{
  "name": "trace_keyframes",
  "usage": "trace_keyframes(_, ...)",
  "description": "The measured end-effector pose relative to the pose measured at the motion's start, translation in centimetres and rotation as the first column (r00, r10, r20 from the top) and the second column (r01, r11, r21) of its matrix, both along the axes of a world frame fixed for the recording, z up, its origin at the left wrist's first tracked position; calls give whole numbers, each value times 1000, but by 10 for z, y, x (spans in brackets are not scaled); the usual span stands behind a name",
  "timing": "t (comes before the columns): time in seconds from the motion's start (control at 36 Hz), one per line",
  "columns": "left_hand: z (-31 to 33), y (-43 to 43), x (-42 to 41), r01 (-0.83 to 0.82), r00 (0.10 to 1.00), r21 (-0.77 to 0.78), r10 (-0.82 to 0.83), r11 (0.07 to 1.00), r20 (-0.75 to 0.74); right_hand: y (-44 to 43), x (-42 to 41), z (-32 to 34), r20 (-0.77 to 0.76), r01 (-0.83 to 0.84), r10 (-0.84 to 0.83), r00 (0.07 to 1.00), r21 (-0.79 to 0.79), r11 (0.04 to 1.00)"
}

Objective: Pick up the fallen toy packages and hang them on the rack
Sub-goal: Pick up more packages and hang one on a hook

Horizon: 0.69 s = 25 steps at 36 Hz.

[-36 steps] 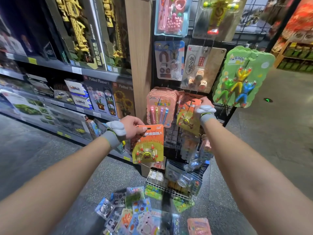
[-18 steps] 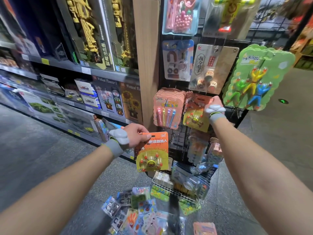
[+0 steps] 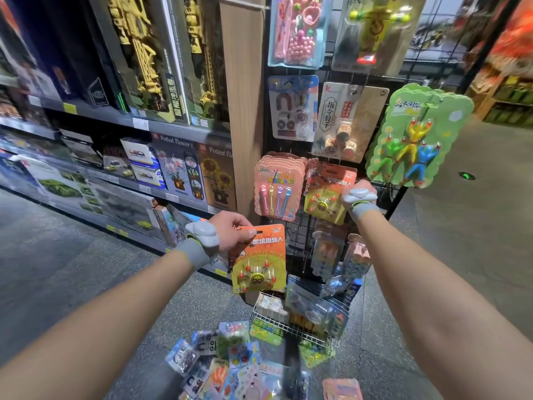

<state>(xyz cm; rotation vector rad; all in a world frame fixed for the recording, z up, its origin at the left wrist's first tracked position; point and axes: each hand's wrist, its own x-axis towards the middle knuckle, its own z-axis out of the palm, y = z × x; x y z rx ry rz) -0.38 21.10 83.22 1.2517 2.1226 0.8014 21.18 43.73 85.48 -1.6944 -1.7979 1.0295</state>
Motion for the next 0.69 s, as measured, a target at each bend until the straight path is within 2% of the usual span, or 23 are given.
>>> trace_keyframes(0.03, 0, 0, 2, 7, 1000, 2, -7, 1000, 2, 3, -1, -3, -11, 11, -11, 1000, -10, 1000)
trace_keyframes(0.11, 0, 1, 5, 19, 1000, 6, -19, 1000, -2, -8, 7, 6, 106, 87, -84, 991, -22, 996)
trace_keyframes(0.14, -1, 1, 7, 20, 1000, 9, -20, 1000, -13, -8, 10, 4, 142, 88, -91, 986, 22, 996)
trace_keyframes(0.25, -4, 4, 14, 13, 999, 20, -12, 1000, -50, -19, 15, 4, 292, 47, -72, 954, 91, 995)
trace_keyframes(0.36, -2, 6, 25, 13, 999, 17, -12, 1000, -50, -39, 14, 2, 317, -42, 9, 948, 96, 994)
trace_keyframes(0.47, -2, 13, 36, 19, 998, 19, -18, 1000, -65, -67, 5, -5, 274, -176, 144, 951, 96, 980)
trace_keyframes(0.69, 3, 26, 53, 66, 996, 5, -65, 998, -67, -106, 3, -26, 36, -338, 337, 941, 57, 939)
